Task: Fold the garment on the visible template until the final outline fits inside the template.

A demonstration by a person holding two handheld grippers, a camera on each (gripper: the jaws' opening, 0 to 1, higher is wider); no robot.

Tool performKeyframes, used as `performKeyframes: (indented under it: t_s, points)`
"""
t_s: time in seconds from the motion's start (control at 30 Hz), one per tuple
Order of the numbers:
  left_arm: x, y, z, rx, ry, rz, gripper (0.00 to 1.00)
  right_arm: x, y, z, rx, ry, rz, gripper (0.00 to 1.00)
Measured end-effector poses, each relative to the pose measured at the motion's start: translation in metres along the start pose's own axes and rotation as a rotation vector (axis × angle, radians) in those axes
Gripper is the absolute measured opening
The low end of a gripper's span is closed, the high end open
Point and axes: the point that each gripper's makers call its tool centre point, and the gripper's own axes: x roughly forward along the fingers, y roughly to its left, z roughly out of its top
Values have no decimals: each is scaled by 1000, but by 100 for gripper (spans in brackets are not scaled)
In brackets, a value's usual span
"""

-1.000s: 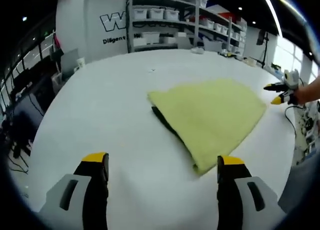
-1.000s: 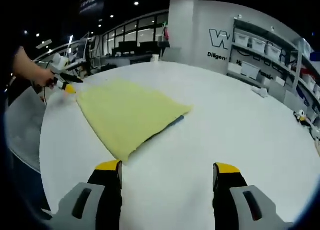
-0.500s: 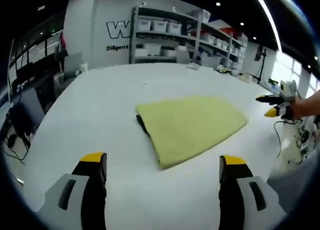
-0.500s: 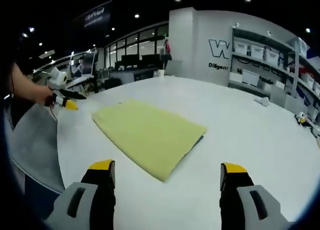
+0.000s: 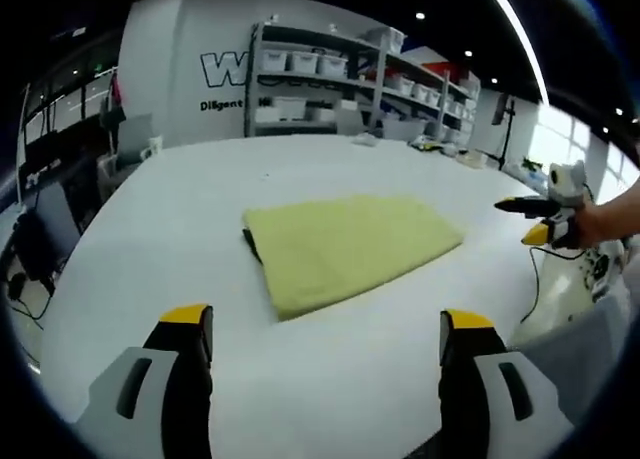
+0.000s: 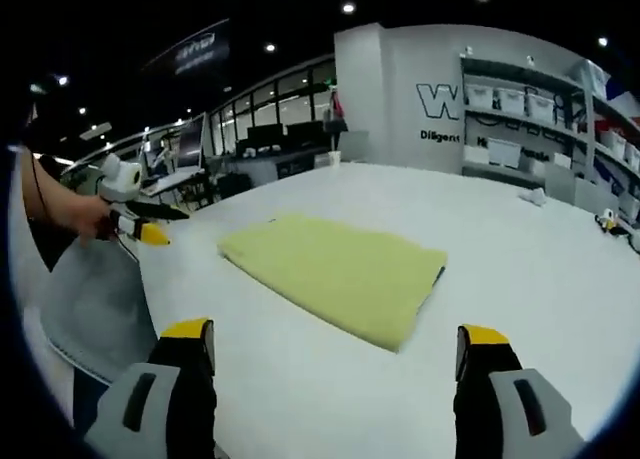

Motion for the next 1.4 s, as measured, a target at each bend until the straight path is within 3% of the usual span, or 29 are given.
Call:
performKeyframes:
  t_s: [0.43, 0.57, 0.97, 1.4]
  points:
    - [-4, -13, -22, -30, 0, -32, 95, -17, 9, -8, 17, 2, -17, 99]
    - [-6, -14, -14, -24, -22, -33, 94, -21, 11, -9, 31, 2, -19, 99]
    - [-6, -16, -18, -24, -18, -40, 94, -25, 10, -13, 54, 2, -28, 99]
    - [-8, -16, -10, -36, -62, -42, 92, -21, 16, -13, 75, -11, -35, 99]
